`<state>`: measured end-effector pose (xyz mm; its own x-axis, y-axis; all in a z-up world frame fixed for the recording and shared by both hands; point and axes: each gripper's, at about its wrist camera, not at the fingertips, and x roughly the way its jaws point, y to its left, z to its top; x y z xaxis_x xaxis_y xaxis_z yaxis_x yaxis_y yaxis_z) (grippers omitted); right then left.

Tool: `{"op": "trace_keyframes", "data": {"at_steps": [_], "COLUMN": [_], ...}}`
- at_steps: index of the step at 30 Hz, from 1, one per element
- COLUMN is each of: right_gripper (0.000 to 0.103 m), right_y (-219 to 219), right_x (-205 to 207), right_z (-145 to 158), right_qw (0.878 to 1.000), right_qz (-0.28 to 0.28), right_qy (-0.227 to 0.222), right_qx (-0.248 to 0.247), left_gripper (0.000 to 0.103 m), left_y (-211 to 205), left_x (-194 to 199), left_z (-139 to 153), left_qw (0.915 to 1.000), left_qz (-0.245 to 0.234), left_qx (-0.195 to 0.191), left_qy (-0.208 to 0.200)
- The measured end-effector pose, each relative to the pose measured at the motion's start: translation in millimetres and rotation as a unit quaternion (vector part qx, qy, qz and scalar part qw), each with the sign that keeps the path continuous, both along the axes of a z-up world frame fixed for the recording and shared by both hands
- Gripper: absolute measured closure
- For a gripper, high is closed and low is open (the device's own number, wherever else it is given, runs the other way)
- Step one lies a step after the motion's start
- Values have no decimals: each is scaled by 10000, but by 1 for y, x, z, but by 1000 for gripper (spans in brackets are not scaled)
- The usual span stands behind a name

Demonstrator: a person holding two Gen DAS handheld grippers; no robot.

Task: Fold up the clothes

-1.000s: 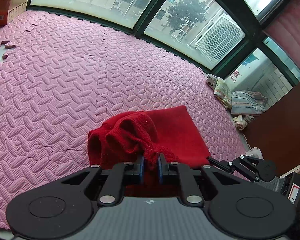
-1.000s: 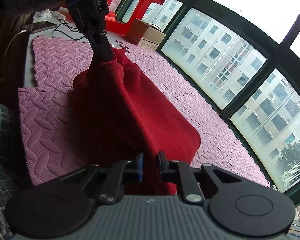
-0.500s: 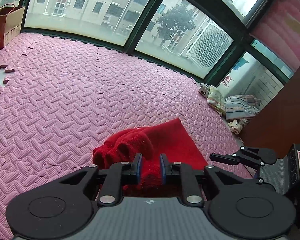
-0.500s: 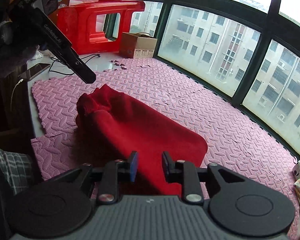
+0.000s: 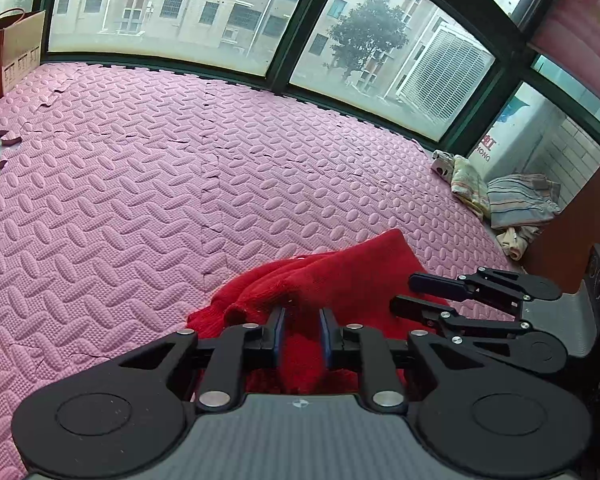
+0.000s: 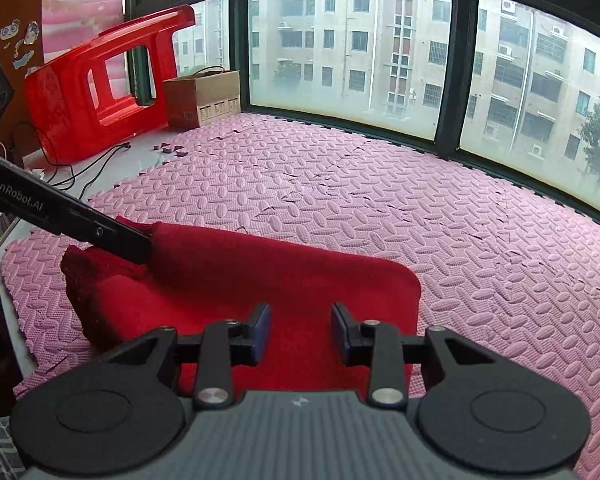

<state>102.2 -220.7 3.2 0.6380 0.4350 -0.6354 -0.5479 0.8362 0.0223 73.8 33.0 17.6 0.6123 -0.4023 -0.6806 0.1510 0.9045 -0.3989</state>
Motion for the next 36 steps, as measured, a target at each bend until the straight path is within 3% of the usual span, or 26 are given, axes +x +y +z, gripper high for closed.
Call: {"op": "trace_keyframes", "data": {"at_steps": [6, 13, 24, 30, 36], "right_gripper": [70, 70, 70, 69, 69], "right_y": [-4, 12, 16, 20, 36], "right_x": [17, 51, 60, 40, 8], "right_z": [12, -2, -21, 5, 11], "right_qw": [9981, 9970, 9947, 9967, 9958], "right_qz": [-194, -473, -647, -370, 245], "right_qy": [115, 330, 483, 246, 489], "right_qx": [579, 516, 634, 683, 732], "left_gripper": [80, 80, 82, 82, 82], "left_y": [1, 0, 11, 18, 17], "left_x": [-4, 9, 15, 17, 18], "left_z": [10, 1, -20, -22, -21], "left_qw": [9997, 9997, 9989, 9977, 9979], "left_qz": [-33, 47, 66, 51, 13], "left_qx": [-192, -223, -450, -635, -602], "left_qy": [-124, -49, 150, 242, 231]}}
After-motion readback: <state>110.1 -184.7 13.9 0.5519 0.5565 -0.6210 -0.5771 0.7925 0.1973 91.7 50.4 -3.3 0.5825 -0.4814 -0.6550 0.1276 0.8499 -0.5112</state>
